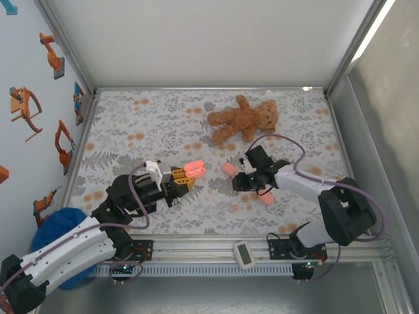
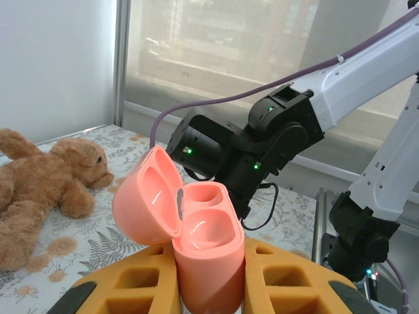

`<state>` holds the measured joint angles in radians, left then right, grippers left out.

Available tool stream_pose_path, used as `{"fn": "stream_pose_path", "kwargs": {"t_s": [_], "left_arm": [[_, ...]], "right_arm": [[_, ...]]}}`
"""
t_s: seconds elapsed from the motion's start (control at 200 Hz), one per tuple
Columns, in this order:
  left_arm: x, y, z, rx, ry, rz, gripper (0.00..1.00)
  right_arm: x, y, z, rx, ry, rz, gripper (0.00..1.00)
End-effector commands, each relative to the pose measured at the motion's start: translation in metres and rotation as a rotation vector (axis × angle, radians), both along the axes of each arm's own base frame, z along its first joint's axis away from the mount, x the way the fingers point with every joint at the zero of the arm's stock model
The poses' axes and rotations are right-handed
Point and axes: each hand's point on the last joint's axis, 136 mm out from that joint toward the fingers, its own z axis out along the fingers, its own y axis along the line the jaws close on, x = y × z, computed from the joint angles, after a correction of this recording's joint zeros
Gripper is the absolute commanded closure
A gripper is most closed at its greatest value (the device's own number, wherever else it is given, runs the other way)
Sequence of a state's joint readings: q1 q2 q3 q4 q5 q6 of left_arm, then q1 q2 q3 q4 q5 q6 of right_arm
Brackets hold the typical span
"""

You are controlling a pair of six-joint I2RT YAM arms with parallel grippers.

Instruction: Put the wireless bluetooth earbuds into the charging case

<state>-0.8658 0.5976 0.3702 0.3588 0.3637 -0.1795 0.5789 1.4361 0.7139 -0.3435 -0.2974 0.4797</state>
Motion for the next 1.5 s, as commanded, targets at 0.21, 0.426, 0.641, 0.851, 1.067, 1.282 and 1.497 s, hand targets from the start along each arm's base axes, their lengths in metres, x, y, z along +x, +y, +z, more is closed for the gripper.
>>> {"fn": "stream_pose_path", "kwargs": {"t_s": [0.21, 0.426, 0.641, 0.851, 1.067, 1.282, 1.497], "left_arm": [[-0.005, 0.002, 0.003, -0.023, 0.004, -0.014, 0.91], [-0.006, 0.004, 0.003, -0.024, 0.002, -0.008, 0.91], [-0.007, 0.006, 0.003, -0.026, 0.006, -0.006, 0.91], [-0.008, 0.01, 0.002, -0.027, 0.007, 0.006, 0.91], [-0.009, 0.013, 0.003, -0.028, 0.004, 0.015, 0.91], [-0.008, 0.014, 0.002, -0.027, 0.001, 0.023, 0.91], [-0.008, 0.015, 0.001, -0.024, 0.002, 0.027, 0.91]], "right_arm": [[0.006, 0.003, -0.006, -0.057, -0.001, -0.001, 0.61], [0.004, 0.004, -0.012, -0.078, 0.013, 0.016, 0.63], [0.002, 0.007, -0.017, -0.093, 0.026, 0.027, 0.67], [-0.001, 0.007, -0.023, -0.123, 0.04, 0.042, 0.73], [-0.001, 0.007, -0.023, -0.141, 0.037, 0.051, 0.75], [-0.001, 0.008, -0.02, -0.145, 0.033, 0.06, 0.8], [0.0, 0.01, -0.015, -0.136, 0.017, 0.066, 0.83]]}}
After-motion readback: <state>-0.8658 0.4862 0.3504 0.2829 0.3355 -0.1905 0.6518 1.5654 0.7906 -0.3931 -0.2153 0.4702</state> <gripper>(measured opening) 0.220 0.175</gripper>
